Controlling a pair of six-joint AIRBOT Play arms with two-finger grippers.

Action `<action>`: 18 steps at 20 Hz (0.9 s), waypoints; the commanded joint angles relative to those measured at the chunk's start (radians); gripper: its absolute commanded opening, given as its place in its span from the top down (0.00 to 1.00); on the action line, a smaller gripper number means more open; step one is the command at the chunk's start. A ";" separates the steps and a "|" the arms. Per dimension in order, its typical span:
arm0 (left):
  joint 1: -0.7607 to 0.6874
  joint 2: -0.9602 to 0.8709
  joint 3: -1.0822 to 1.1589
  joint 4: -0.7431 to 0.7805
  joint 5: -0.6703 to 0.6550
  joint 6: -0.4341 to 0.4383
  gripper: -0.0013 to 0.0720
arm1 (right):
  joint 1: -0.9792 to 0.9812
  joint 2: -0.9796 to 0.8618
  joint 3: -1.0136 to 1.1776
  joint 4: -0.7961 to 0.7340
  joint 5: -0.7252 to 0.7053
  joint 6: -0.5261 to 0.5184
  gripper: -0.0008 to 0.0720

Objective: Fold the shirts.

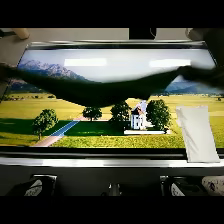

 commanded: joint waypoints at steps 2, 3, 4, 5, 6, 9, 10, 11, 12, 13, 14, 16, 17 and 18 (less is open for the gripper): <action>0.001 0.175 0.522 0.145 0.165 -0.161 0.95 | -0.059 0.250 0.463 -0.329 -0.066 0.083 0.96; 0.001 0.209 0.542 0.145 0.166 -0.194 0.95 | -0.058 0.286 0.475 -0.328 -0.050 0.095 0.96; 0.001 0.239 0.538 0.145 0.154 -0.210 0.95 | -0.058 0.312 0.474 -0.328 -0.026 0.095 0.96; 0.001 0.255 0.535 0.146 0.132 -0.210 0.95 | -0.058 0.322 0.474 -0.332 -0.004 0.095 0.96; 0.001 0.258 0.533 0.166 0.107 -0.209 0.95 | -0.058 0.322 0.474 -0.342 0.010 0.093 0.96; 0.001 0.228 0.501 0.254 0.076 -0.147 0.95 | -0.059 0.275 0.474 -0.354 0.041 0.087 0.95; 0.001 0.209 0.480 0.253 0.052 -0.123 0.95 | -0.059 0.245 0.474 -0.352 0.102 0.089 0.95; 0.001 0.187 0.457 0.253 0.006 -0.113 0.95 | -0.058 0.206 0.474 -0.351 0.203 0.096 0.95; 0.001 0.155 0.424 0.253 -0.063 -0.111 0.95 | -0.058 0.158 0.473 -0.351 0.325 0.095 0.95; 0.000 0.120 0.374 0.247 -0.125 -0.114 0.95 | -0.059 0.098 0.469 -0.354 0.458 0.095 0.95; 0.000 0.077 0.288 0.217 -0.161 -0.114 0.95 | -0.058 0.021 0.449 -0.347 0.600 0.096 0.95; -0.013 -0.007 0.070 0.199 -0.155 -0.114 0.95 | -0.058 -0.141 0.364 -0.293 0.717 0.094 0.96; -0.025 -0.053 -0.029 0.201 -0.142 -0.093 0.95 | -0.048 -0.217 0.311 -0.274 0.714 0.091 0.96; -0.040 -0.108 -0.117 0.202 -0.116 -0.063 0.95 | -0.021 -0.296 0.264 -0.275 0.689 0.091 0.96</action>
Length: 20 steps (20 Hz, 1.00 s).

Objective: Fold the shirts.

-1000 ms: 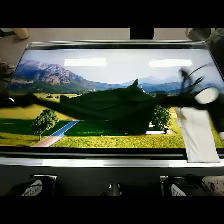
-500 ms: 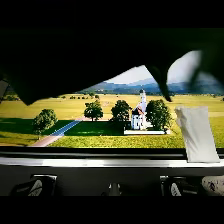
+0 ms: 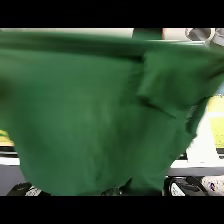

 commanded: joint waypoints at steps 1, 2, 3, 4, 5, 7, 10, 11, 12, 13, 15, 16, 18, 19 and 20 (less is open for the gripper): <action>-0.034 -0.174 -0.290 0.002 0.029 0.055 0.95 | 0.061 -0.269 -0.129 0.027 0.088 -0.002 0.96; -0.042 -0.238 -0.323 0.002 0.059 0.054 0.95 | 0.096 -0.346 -0.137 0.027 0.040 0.009 0.96; -0.047 -0.309 -0.332 0.002 0.077 0.053 0.95 | 0.130 -0.422 -0.137 0.027 -0.043 0.023 0.96; -0.049 -0.385 -0.325 -0.002 0.097 0.044 0.95 | 0.153 -0.481 -0.137 0.028 -0.124 0.036 0.96; -0.050 -0.453 -0.313 -0.002 0.124 0.022 0.95 | 0.170 -0.532 -0.137 0.028 -0.217 0.056 0.96; -0.050 -0.563 -0.278 -0.014 0.185 -0.015 0.95 | 0.174 -0.602 -0.137 0.050 -0.372 0.117 0.96; -0.057 -0.700 -0.205 -0.113 0.261 -0.014 0.95 | 0.174 -0.665 -0.137 0.058 -0.516 0.201 0.96; -0.060 -0.729 -0.186 -0.144 0.281 -0.013 0.95 | 0.174 -0.679 -0.137 0.066 -0.526 0.203 0.96; -0.060 -0.749 -0.164 -0.167 0.288 -0.012 0.95 | 0.174 -0.683 -0.137 0.066 -0.518 0.202 0.95; -0.059 -0.754 -0.140 -0.171 0.280 0.010 0.95 | 0.174 -0.676 -0.133 0.056 -0.483 0.178 0.95; -0.052 -0.745 -0.096 -0.164 0.170 0.076 0.95 | 0.174 -0.640 -0.128 -0.006 -0.341 0.088 0.95; -0.052 -0.744 -0.090 -0.150 0.075 0.084 0.95 | 0.174 -0.631 -0.128 -0.058 -0.220 0.083 0.95; -0.064 -0.757 -0.132 -0.089 -0.101 0.061 0.95 | 0.174 -0.637 -0.175 -0.093 -0.038 0.092 0.96; -0.072 -0.759 -0.183 -0.044 -0.134 0.033 0.95 | 0.174 -0.637 -0.238 -0.074 -0.029 0.115 0.96; -0.078 -0.759 -0.234 -0.021 -0.134 0.027 0.95 | 0.174 -0.637 -0.299 -0.036 -0.042 0.129 0.96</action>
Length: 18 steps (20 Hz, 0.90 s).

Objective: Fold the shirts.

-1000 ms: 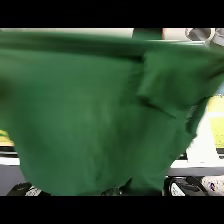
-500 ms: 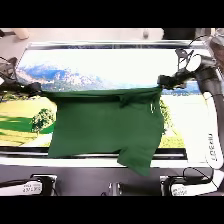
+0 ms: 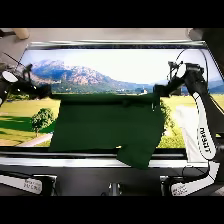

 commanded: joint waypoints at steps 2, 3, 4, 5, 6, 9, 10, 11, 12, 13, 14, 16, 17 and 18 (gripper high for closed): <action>-0.014 -0.015 -0.140 0.075 -0.121 -0.045 0.94 | 0.002 0.001 -0.189 0.093 0.057 0.049 0.95; -0.014 -0.015 -0.145 0.066 -0.114 -0.048 0.82 | 0.002 0.002 -0.193 0.114 0.034 0.072 0.92; -0.012 -0.014 -0.135 0.056 -0.120 -0.047 0.49 | 0.001 0.007 -0.182 0.132 0.016 0.091 0.65; -0.004 -0.013 -0.105 0.057 -0.155 -0.047 0.24 | 0.000 0.018 -0.149 0.136 0.048 0.070 0.42; 0.011 -0.005 -0.068 0.061 -0.201 -0.032 0.25 | -0.005 0.037 -0.111 0.115 0.102 0.040 0.40; 0.083 0.069 -0.054 0.097 -0.301 -0.025 0.26 | -0.093 0.132 -0.089 0.092 0.293 -0.002 0.31; 0.107 0.116 -0.108 0.100 -0.301 -0.019 0.26 | -0.138 0.178 -0.144 0.104 0.317 -0.006 0.32; 0.130 0.177 -0.201 0.108 -0.283 -0.006 0.26 | -0.170 0.232 -0.228 0.106 0.309 -0.022 0.32; 0.151 0.237 -0.313 0.122 -0.253 0.007 0.26 | -0.191 0.294 -0.331 0.106 0.279 -0.042 0.32; 0.172 0.298 -0.442 0.121 -0.214 0.028 0.26 | -0.204 0.362 -0.446 0.106 0.232 -0.059 0.32; 0.186 0.347 -0.552 0.121 -0.180 0.040 0.26 | -0.203 0.421 -0.547 0.105 0.188 -0.071 0.32; 0.191 0.425 -0.734 0.121 -0.109 0.063 0.26 | -0.202 0.491 -0.674 0.139 0.126 -0.080 0.32; 0.188 0.439 -0.786 0.120 -0.086 0.068 0.26 | -0.202 0.502 -0.702 0.158 0.118 -0.081 0.32; 0.183 0.440 -0.825 0.119 -0.069 0.069 0.26 | -0.202 0.504 -0.712 0.178 0.120 -0.083 0.32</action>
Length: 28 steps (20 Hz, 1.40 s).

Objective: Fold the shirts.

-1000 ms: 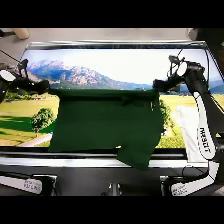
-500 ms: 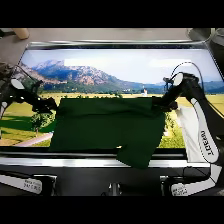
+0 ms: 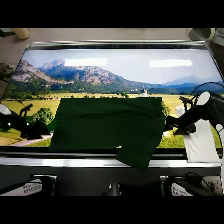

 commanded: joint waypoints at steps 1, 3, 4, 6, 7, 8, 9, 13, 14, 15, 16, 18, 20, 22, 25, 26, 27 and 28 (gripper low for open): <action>0.005 0.068 -0.209 -0.005 0.093 0.027 0.26 | -0.012 0.070 -0.126 0.052 -0.046 -0.027 0.32; 0.000 0.067 -0.226 -0.050 0.129 0.032 0.26 | -0.013 0.070 -0.126 0.054 -0.052 -0.027 0.32; -0.001 0.067 -0.226 -0.077 0.137 0.038 0.26 | -0.013 0.070 -0.126 0.050 -0.052 -0.027 0.32; -0.013 0.066 -0.226 -0.101 0.152 0.035 0.30 | -0.012 0.070 -0.126 0.043 -0.050 -0.027 0.32; -0.020 0.066 -0.226 -0.105 0.154 0.027 0.42 | -0.013 0.070 -0.126 0.042 -0.049 -0.027 0.32; -0.030 0.066 -0.226 -0.111 0.154 0.026 0.58 | -0.012 0.070 -0.131 0.043 -0.043 -0.030 0.32; -0.038 0.066 -0.226 -0.116 0.154 0.026 0.75 | -0.012 0.074 -0.146 0.049 -0.034 -0.031 0.32; -0.050 0.068 -0.225 -0.135 0.156 0.028 0.95 | -0.012 0.161 -0.339 0.161 -0.085 -0.088 0.32; -0.050 0.071 -0.225 -0.135 0.156 0.030 0.95 | -0.012 0.174 -0.390 0.201 -0.107 -0.106 0.32; -0.050 0.074 -0.225 -0.135 0.156 0.030 0.95 | -0.012 0.177 -0.439 0.238 -0.134 -0.124 0.32; -0.050 0.078 -0.225 -0.135 0.155 0.030 0.95 | -0.012 0.177 -0.478 0.265 -0.167 -0.140 0.32; -0.050 0.091 -0.225 -0.135 0.152 0.030 0.95 | -0.012 0.176 -0.529 0.301 -0.260 -0.162 0.33; -0.050 0.105 -0.225 -0.135 0.152 0.030 0.95 | -0.012 0.176 -0.551 0.336 -0.339 -0.161 0.42; -0.050 0.109 -0.225 -0.135 0.153 0.030 0.95 | -0.012 0.174 -0.560 0.375 -0.358 -0.161 0.71; -0.049 0.118 -0.217 -0.136 0.155 0.039 0.95 | -0.013 0.179 -0.526 0.387 -0.311 -0.215 0.95; -0.049 0.135 -0.196 -0.143 0.147 0.056 0.95 | -0.013 0.190 -0.489 0.386 -0.267 -0.241 0.95; -0.049 0.161 -0.160 -0.158 0.132 0.064 0.95 | -0.013 0.208 -0.429 0.385 -0.210 -0.245 0.95; -0.049 0.190 -0.113 -0.179 0.116 0.064 0.95 | -0.013 0.229 -0.359 0.385 -0.170 -0.238 0.96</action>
